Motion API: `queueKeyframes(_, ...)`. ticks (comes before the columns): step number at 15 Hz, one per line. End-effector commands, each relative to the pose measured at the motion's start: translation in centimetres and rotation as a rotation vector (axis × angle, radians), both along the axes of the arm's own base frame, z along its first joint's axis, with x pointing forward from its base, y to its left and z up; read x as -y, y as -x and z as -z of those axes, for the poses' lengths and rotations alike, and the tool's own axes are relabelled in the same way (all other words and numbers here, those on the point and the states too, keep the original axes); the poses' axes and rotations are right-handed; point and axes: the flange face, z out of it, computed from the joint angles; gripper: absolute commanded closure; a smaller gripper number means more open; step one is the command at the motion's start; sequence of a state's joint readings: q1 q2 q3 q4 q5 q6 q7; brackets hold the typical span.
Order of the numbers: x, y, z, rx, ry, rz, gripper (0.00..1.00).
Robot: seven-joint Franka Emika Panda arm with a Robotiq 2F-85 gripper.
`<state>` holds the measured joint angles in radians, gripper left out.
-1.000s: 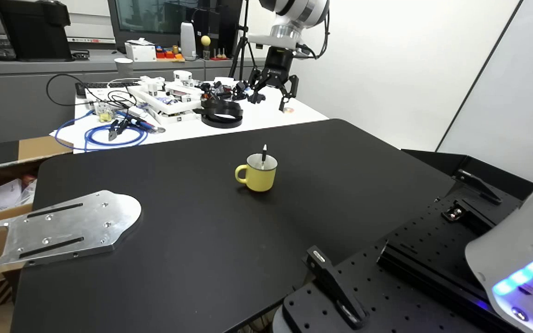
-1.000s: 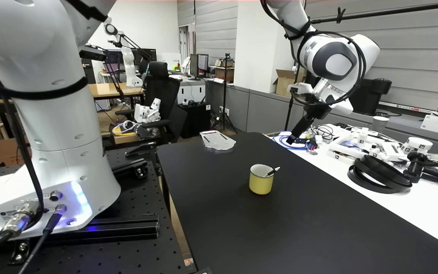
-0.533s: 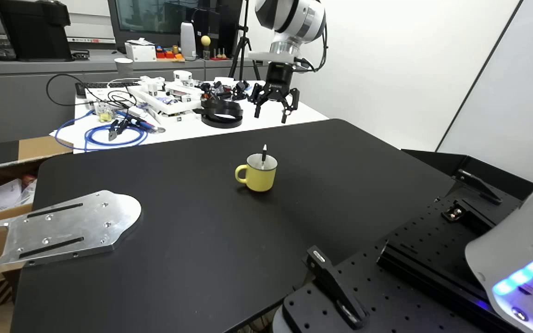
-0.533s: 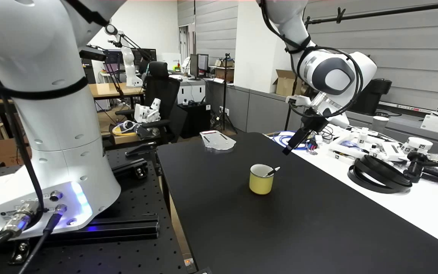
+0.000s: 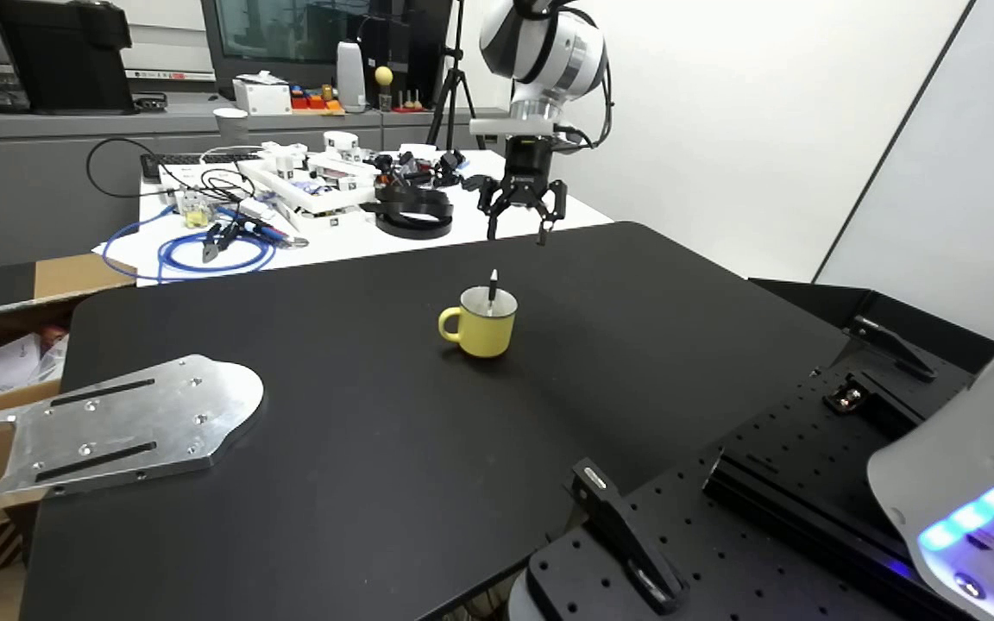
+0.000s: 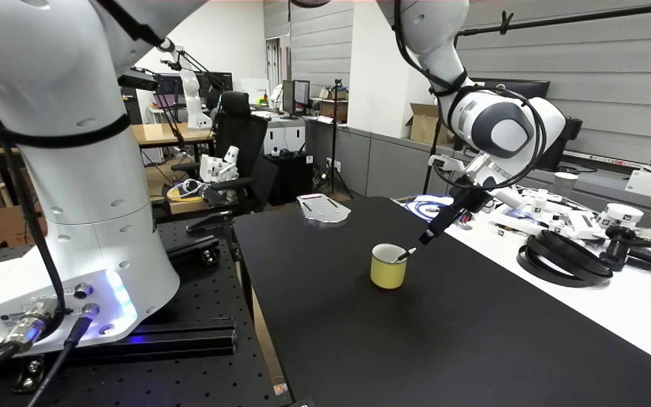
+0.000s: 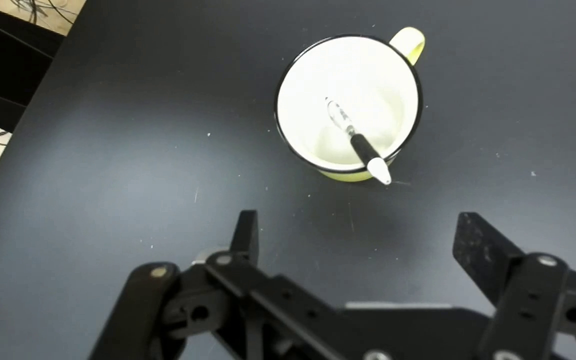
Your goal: Pick up the pen in the cup and put it on the table
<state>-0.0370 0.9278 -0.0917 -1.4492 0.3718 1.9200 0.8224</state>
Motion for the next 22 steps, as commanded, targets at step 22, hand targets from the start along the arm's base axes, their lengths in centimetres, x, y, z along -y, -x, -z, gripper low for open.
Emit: queueKeyframes(22,0.6,-0.6,5.1,-0.080,0.014,-0.027,0.00)
